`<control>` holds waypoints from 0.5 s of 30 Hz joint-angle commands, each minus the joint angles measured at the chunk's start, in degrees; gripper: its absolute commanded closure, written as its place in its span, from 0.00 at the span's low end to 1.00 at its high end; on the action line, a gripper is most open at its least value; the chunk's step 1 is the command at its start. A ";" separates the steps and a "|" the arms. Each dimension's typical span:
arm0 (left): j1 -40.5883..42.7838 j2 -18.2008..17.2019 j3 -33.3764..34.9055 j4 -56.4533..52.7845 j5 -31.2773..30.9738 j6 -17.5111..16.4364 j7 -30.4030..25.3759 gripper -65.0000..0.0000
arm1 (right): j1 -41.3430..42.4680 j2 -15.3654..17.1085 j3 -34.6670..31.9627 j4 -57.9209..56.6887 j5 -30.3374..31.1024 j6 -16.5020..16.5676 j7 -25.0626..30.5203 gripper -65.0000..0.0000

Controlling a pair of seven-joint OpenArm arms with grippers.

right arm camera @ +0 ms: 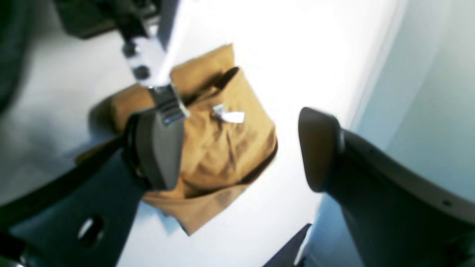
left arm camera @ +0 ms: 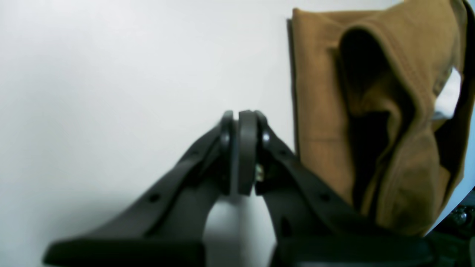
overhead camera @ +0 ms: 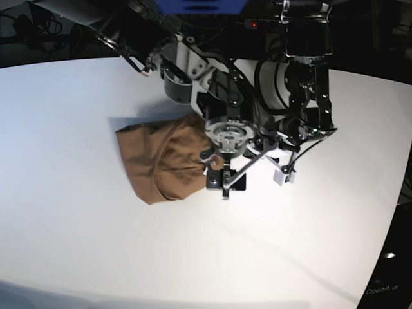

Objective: Fold the T-shirt properly
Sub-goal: 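Fold the bundle end back over the stack with the right gripper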

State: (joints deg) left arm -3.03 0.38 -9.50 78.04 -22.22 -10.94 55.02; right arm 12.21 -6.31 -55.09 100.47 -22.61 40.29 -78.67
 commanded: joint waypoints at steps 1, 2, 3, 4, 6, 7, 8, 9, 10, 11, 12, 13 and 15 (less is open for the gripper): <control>-0.09 -0.16 0.05 0.16 2.13 0.26 1.37 0.96 | 2.08 -0.24 1.07 1.56 -1.35 -0.29 -0.14 0.28; -0.01 -0.16 0.05 0.16 2.13 0.26 1.37 0.96 | 2.34 0.11 2.12 1.56 -1.35 -0.29 -0.14 0.28; -0.01 -0.16 0.05 0.16 2.13 0.26 1.37 0.96 | 2.43 0.72 3.53 1.56 -1.35 -0.29 -0.14 0.28; -0.01 -0.16 0.05 0.16 2.13 0.26 1.28 0.96 | 2.52 1.25 4.85 1.56 -1.35 -0.29 -0.14 0.29; 0.08 -0.16 0.05 0.16 2.13 0.26 1.28 0.96 | 3.05 3.01 7.13 1.47 -1.26 -0.29 -0.14 0.36; 0.08 -0.16 0.05 0.16 2.13 0.26 1.28 0.96 | 3.22 4.06 8.01 1.38 -1.08 -0.29 -0.05 0.42; 0.08 -0.16 0.05 0.16 2.13 0.26 1.28 0.96 | 3.22 5.03 8.80 1.38 -1.08 -0.29 0.12 0.51; 0.08 -0.07 0.05 0.16 2.13 0.26 1.28 0.96 | 3.05 6.00 9.24 1.29 -1.08 -0.29 0.21 0.60; 0.08 -0.07 0.05 0.16 2.13 0.26 1.28 0.96 | 2.87 6.70 9.42 1.29 -1.08 -0.29 0.30 0.69; 0.08 0.01 0.05 0.16 2.13 0.26 1.28 0.96 | 2.69 7.23 9.42 1.29 -1.08 -0.29 0.30 0.79; 0.08 0.01 0.05 0.16 2.13 0.26 1.28 0.96 | 2.61 8.02 9.42 1.29 -1.08 -0.29 0.30 0.88; 0.08 0.10 0.05 0.16 2.13 0.26 1.28 0.96 | 2.52 8.55 9.42 1.29 -1.08 -0.29 0.30 0.97; 0.08 0.10 0.05 0.16 2.13 0.26 1.28 0.96 | 1.64 8.72 9.42 1.29 -1.08 -0.29 0.39 1.00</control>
State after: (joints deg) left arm -2.85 0.62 -9.54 78.00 -21.87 -11.57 55.02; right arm 12.75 2.70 -45.98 100.79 -22.57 40.05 -77.89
